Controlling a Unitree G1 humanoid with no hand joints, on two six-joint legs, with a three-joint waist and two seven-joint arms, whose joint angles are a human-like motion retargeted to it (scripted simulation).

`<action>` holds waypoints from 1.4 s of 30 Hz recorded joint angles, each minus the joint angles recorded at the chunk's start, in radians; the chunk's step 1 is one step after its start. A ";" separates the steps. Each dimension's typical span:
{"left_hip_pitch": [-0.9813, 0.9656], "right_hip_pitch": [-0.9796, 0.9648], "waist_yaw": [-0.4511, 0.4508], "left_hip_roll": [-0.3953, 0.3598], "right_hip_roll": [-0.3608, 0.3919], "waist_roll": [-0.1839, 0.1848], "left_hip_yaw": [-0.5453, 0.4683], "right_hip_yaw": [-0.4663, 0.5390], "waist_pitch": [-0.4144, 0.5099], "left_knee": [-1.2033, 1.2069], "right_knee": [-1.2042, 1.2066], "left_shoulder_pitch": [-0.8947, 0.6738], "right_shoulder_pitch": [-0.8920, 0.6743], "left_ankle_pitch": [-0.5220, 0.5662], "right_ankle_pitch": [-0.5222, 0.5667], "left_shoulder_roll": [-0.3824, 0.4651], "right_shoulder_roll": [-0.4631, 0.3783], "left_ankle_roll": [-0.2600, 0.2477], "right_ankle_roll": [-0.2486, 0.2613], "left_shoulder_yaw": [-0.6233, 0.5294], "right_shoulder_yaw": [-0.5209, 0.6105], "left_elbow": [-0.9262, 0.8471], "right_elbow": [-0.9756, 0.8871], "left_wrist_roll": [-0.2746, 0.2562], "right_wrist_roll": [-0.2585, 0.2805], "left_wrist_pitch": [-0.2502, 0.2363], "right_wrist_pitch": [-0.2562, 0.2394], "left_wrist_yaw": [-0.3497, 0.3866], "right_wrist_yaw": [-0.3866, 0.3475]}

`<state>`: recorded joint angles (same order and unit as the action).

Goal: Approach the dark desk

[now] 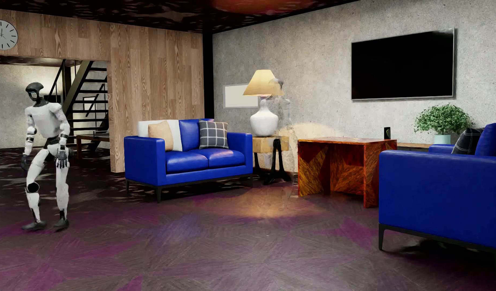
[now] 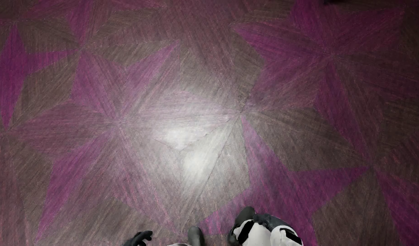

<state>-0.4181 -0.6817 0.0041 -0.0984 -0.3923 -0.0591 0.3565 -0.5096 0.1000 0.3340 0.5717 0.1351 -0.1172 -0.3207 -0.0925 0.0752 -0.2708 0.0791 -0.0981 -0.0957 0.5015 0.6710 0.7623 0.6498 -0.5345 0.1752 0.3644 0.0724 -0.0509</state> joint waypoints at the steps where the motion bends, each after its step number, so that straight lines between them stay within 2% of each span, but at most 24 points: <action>1: 0.010 -0.004 -0.001 0.000 -0.016 -0.001 -0.006 0.011 -0.001 0.019 0.049 -0.004 0.017 -0.008 -0.004 -0.003 -0.002 0.005 0.011 0.001 -0.005 0.001 -0.004 0.001 -0.005 0.006 -0.002 -0.005 0.006; 4: 0.045 -0.027 -0.004 0.005 -0.050 -0.003 -0.019 0.068 -0.005 0.071 0.193 0.007 0.063 -0.034 0.026 -0.017 0.003 0.013 0.063 0.024 -0.032 0.003 -0.001 -0.006 -0.006 0.021 0.006 -0.005 0.018; 6: 0.076 -0.071 -0.008 0.015 -0.019 -0.002 -0.021 0.213 -0.009 0.095 0.285 0.024 0.087 -0.041 0.062 -0.027 0.008 0.010 0.115 0.045 -0.063 0.010 0.004 -0.005 0.010 0.029 0.006 -0.006 0.000; 10: 0.127 -0.021 -0.003 0.057 0.238 -0.003 -0.018 0.692 -0.021 0.119 0.281 0.063 0.107 -0.070 -0.017 -0.025 -0.002 -0.018 0.239 0.071 -0.052 0.069 0.027 0.013 -0.009 0.047 0.012 -0.019 0.025; 11: 0.130 0.036 0.002 0.069 0.248 -0.005 -0.025 0.701 -0.026 0.128 0.225 0.064 0.120 -0.083 -0.089 -0.017 -0.001 -0.026 0.235 0.072 -0.057 0.090 0.033 0.023 -0.005 0.052 0.011 -0.023 0.032; 13: 0.123 0.137 0.010 0.110 0.246 0.002 -0.048 0.620 -0.033 0.171 0.093 0.062 0.137 -0.109 -0.164 0.005 0.012 -0.050 0.187 0.087 -0.061 0.113 0.054 0.030 -0.003 0.061 0.013 -0.031 0.036; 15: 0.066 0.170 0.023 0.168 0.280 0.028 -0.074 0.605 -0.036 0.305 0.051 0.066 0.119 -0.114 -0.160 -0.004 0.004 -0.083 0.199 0.126 -0.036 0.093 0.091 0.018 -0.025 0.067 0.014 -0.029 0.053; 17: 0.031 0.193 0.037 0.219 0.303 0.050 -0.089 0.614 -0.039 0.407 0.009 0.101 0.060 -0.091 -0.143 -0.040 -0.029 -0.155 0.219 0.175 0.019 0.052 0.140 -0.017 -0.060 0.047 0.017 -0.013 0.085; 18: 0.031 0.206 0.041 0.254 0.308 0.056 -0.080 0.625 -0.042 0.434 -0.019 0.113 0.027 -0.087 -0.129 -0.057 -0.043 -0.158 0.222 0.200 0.038 0.041 0.162 -0.033 -0.068 0.041 0.024 -0.009 0.085; 22: 0.140 0.257 0.037 0.466 0.305 0.069 0.080 0.662 -0.069 0.415 -0.143 0.097 -0.033 -0.031 -0.056 -0.026 -0.092 -0.072 0.248 0.211 0.018 0.052 0.113 0.050 -0.043 0.082 0.008 -0.034 0.047; 23: 0.189 0.266 0.030 0.535 0.297 0.075 0.174 0.657 -0.078 0.379 -0.167 0.084 -0.027 -0.015 -0.043 -0.013 -0.104 -0.022 0.259 0.212 -0.010 0.058 0.076 0.072 -0.022 0.080 -0.010 -0.054 0.022; 25: 0.321 0.279 0.009 0.643 0.264 0.090 0.460 0.626 -0.096 0.253 -0.191 0.053 0.022 0.071 -0.029 -0.011 -0.127 0.067 0.285 0.245 -0.086 0.056 -0.006 0.068 0.015 0.068 -0.034 -0.066 -0.036; 26: 0.378 0.287 -0.001 0.656 0.238 0.096 0.592 0.604 -0.102 0.186 -0.198 0.035 0.059 0.137 -0.023 -0.016 -0.133 -0.072 0.300 0.248 -0.134 0.047 -0.042 0.064 0.032 0.056 -0.043 -0.058 -0.067; 27: 0.383 0.292 0.000 0.643 0.210 0.101 0.593 0.581 -0.104 0.172 -0.187 0.017 0.106 0.081 -0.023 -0.015 -0.132 -0.163 0.318 0.226 -0.192 0.037 -0.065 0.076 0.056 0.040 -0.044 -0.051 -0.093; 28: 0.361 0.297 0.004 0.619 0.169 0.103 0.551 0.560 -0.103 0.186 -0.169 0.000 0.154 0.033 -0.017 -0.020 -0.129 -0.206 0.336 0.188 -0.253 0.022 -0.074 0.091 0.081 0.022 -0.034 -0.046 -0.113; 30: 0.283 0.293 0.012 0.543 0.046 0.092 0.448 0.491 -0.092 0.262 -0.113 -0.010 0.240 -0.039 0.043 -0.025 -0.100 -0.148 0.346 0.115 -0.370 -0.017 -0.035 0.106 0.126 -0.043 -0.001 -0.053 -0.143; 32: 0.255 0.258 0.019 0.404 -0.102 0.077 0.376 0.454 -0.078 0.247 -0.021 0.008 0.285 -0.079 0.178 -0.045 -0.066 -0.096 0.344 0.069 -0.366 -0.070 0.037 0.090 0.113 -0.098 0.049 -0.059 -0.093; 33: 0.253 0.235 0.020 0.333 -0.190 0.066 0.341 0.403 -0.068 0.233 0.044 0.022 0.307 -0.093 0.254 -0.050 -0.063 -0.066 0.308 0.060 -0.311 -0.097 0.074 0.074 0.070 -0.117 0.049 -0.057 -0.023; 34: 0.245 0.215 0.018 0.278 -0.271 0.053 0.299 0.338 -0.059 0.232 0.114 0.033 0.326 -0.109 0.269 -0.049 -0.050 -0.044 0.182 0.068 -0.253 -0.116 0.106 0.050 0.020 -0.116 0.036 -0.057 0.047; 35: 0.234 0.192 0.007 0.233 -0.283 0.043 0.252 0.344 -0.051 0.236 0.199 0.042 0.345 -0.126 0.201 -0.049 -0.027 -0.034 0.094 0.091 -0.219 -0.127 0.118 0.025 -0.010 -0.101 0.025 -0.051 0.088; 36: 0.227 0.157 -0.008 0.192 -0.233 0.038 0.204 0.409 -0.044 0.230 0.296 0.057 0.352 -0.138 0.122 -0.052 0.014 -0.032 0.095 0.123 -0.223 -0.143 0.134 0.002 -0.017 -0.084 0.027 -0.037 0.110; 38: 0.227 0.084 -0.031 0.121 -0.050 0.033 0.118 0.535 -0.037 0.188 0.453 0.075 0.376 -0.148 0.068 -0.048 0.094 -0.046 0.152 0.190 -0.269 -0.170 0.112 -0.059 -0.003 -0.058 0.032 -0.005 0.103; 40: 0.223 0.013 -0.043 0.059 0.114 0.030 0.038 0.552 -0.039 0.139 0.529 0.072 0.404 -0.148 0.042 -0.022 0.149 -0.061 0.250 0.224 -0.317 -0.194 0.053 -0.105 -0.006 -0.050 0.010 -0.012 0.080; 42: 0.215 -0.053 -0.055 -0.015 0.258 0.027 -0.067 0.532 -0.042 0.100 0.533 0.049 0.444 -0.136 0.042 0.005 0.164 -0.044 0.287 0.233 -0.361 -0.228 -0.019 -0.100 -0.027 -0.050 -0.018 -0.021 0.059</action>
<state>-0.2028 -0.7351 -0.0509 -0.1131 -0.1344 -0.0324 0.2899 0.0221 0.0583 0.4335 1.1052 0.1842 0.3271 -0.4564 -0.0501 0.0801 -0.1068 0.0349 0.1889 0.1372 0.1410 0.4427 0.7433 0.5494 -0.5619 0.1251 0.3468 0.0510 0.0078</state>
